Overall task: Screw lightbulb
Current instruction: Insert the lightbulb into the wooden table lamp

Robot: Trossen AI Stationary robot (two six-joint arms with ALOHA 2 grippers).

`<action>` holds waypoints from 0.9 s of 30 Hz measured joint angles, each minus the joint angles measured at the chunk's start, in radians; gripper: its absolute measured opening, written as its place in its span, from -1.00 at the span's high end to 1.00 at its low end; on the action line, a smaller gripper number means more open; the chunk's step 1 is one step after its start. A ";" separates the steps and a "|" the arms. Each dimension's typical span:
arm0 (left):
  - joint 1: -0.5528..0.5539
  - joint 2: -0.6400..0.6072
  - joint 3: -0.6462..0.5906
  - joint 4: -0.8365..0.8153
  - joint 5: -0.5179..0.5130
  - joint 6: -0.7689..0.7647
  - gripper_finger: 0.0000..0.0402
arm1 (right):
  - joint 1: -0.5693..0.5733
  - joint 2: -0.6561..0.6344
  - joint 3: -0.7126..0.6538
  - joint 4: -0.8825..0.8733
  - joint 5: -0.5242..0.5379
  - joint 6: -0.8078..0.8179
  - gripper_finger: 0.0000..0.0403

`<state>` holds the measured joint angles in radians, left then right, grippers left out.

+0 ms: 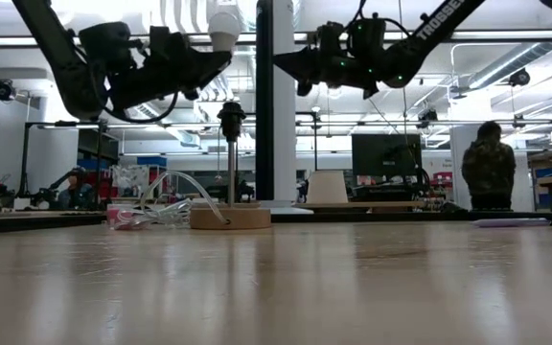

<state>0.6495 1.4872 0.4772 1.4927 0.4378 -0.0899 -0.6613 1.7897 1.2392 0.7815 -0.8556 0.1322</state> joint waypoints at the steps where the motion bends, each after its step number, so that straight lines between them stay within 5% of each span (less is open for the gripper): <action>1: 0.000 0.001 -0.003 0.000 0.000 -0.003 0.51 | 0.009 0.000 0.000 0.000 0.001 -0.014 0.98; 18: -0.054 0.001 0.001 0.050 0.023 -0.043 0.51 | 0.166 -0.002 0.121 -0.256 0.087 -0.177 0.06; 27: -0.080 0.000 0.018 0.034 0.016 -0.043 0.51 | 0.222 -0.002 0.150 -0.314 0.195 -0.259 -0.22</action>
<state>0.5699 1.4876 0.4952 1.5270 0.4538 -0.1329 -0.4397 1.7874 1.3894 0.4670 -0.6607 -0.1266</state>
